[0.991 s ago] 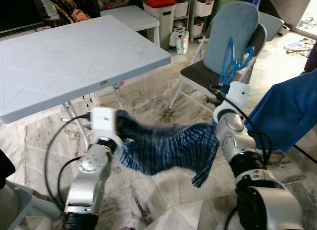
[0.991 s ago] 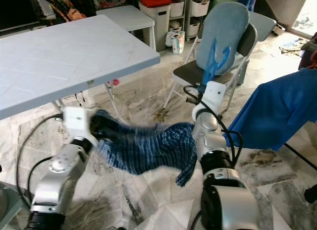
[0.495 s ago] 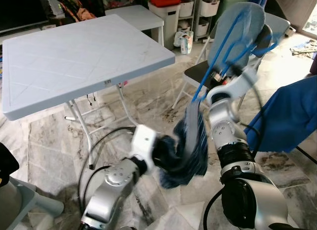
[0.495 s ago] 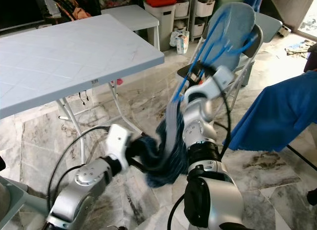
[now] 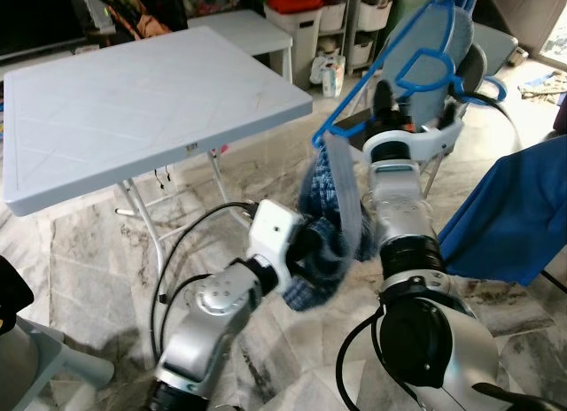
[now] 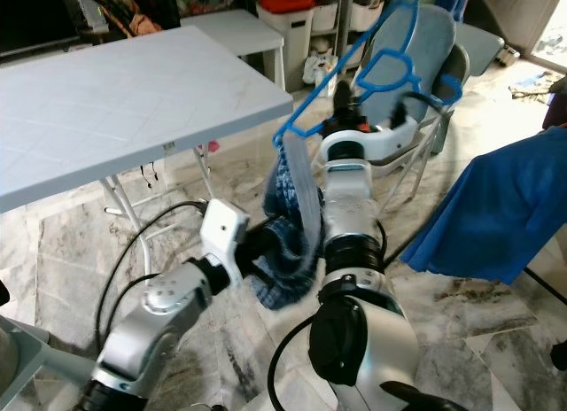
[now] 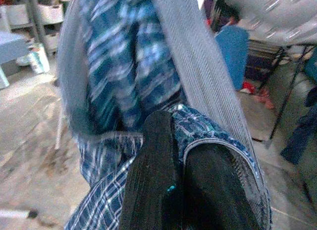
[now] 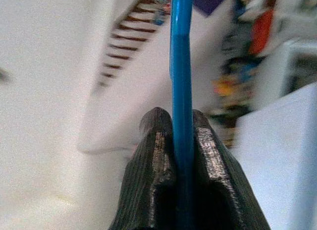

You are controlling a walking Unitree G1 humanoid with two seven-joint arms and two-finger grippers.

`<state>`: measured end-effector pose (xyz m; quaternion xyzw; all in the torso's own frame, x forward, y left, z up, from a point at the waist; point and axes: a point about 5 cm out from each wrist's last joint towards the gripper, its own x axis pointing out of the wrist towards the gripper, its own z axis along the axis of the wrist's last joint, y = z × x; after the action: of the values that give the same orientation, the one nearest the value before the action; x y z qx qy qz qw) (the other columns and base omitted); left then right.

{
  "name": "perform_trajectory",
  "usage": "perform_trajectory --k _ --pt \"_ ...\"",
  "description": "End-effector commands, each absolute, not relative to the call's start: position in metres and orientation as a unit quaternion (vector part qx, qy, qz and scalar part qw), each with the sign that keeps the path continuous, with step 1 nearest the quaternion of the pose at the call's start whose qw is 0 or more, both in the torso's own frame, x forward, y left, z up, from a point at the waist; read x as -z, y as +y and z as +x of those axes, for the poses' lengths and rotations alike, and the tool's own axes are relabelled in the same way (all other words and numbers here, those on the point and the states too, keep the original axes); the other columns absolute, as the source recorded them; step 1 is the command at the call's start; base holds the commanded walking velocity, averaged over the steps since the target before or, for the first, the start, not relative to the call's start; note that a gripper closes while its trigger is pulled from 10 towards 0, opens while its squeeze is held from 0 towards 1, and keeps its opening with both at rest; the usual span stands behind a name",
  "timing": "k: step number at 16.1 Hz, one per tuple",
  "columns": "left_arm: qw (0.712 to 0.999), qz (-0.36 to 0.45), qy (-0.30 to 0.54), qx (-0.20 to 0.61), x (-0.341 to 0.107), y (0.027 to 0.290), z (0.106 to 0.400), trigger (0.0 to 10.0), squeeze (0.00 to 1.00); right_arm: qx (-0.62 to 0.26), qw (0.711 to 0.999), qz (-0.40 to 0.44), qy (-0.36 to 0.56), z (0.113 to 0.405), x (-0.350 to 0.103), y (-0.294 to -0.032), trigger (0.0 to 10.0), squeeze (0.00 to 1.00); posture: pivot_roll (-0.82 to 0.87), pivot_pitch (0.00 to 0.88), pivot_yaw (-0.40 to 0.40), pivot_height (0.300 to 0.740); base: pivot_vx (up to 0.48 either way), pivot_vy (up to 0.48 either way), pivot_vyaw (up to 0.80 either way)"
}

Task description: Hang hanger

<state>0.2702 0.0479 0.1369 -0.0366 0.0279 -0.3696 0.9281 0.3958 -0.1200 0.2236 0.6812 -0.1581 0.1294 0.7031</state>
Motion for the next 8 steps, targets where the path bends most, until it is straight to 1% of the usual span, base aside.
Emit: perform_trajectory --k 1,2,4,5,6,7,8 --pt "0.931 -0.032 0.029 0.363 -0.136 0.049 0.271 0.0 0.00 -0.211 0.650 0.705 -0.190 0.388 -0.245 -0.103 10.0 0.00 -0.07 0.011 0.012 0.740 0.000 0.000 0.00" --pt "0.928 -0.034 0.033 0.370 -0.135 0.049 0.269 0.0 0.00 -0.255 0.630 0.708 -0.193 0.384 -0.248 -0.100 10.0 0.00 -0.07 0.011 0.012 0.740 0.000 0.000 0.00" --pt "0.923 -0.037 0.044 0.380 -0.131 0.045 0.265 0.0 0.00 -0.347 0.659 0.641 -0.185 0.371 -0.247 -0.085 10.0 0.00 -0.07 0.011 0.012 0.740 0.000 0.000 0.00" --pt "0.923 -0.033 0.046 0.382 -0.128 0.044 0.264 0.0 0.00 -0.367 0.666 0.624 -0.180 0.366 -0.246 -0.081 10.0 0.00 -0.08 0.014 0.019 0.740 0.000 0.000 0.00" --pt "0.924 -0.032 0.048 0.379 -0.127 0.044 0.265 0.0 0.00 -0.372 0.685 0.599 -0.185 0.365 -0.247 -0.079 10.0 0.00 -0.08 0.014 0.019 0.740 0.000 0.000 0.00" --pt "0.925 -0.031 0.050 0.376 -0.127 0.044 0.266 0.0 0.00 -0.384 0.708 0.560 -0.192 0.362 -0.248 -0.077 10.0 0.00 -0.08 0.014 0.019 0.740 0.000 0.000 0.00" --pt "0.938 -0.013 0.054 0.342 -0.123 0.050 0.273 0.0 0.00 -0.410 0.815 0.350 -0.213 0.357 -0.241 -0.063 10.0 0.00 -0.08 0.012 0.021 0.740 0.000 0.000 0.00"
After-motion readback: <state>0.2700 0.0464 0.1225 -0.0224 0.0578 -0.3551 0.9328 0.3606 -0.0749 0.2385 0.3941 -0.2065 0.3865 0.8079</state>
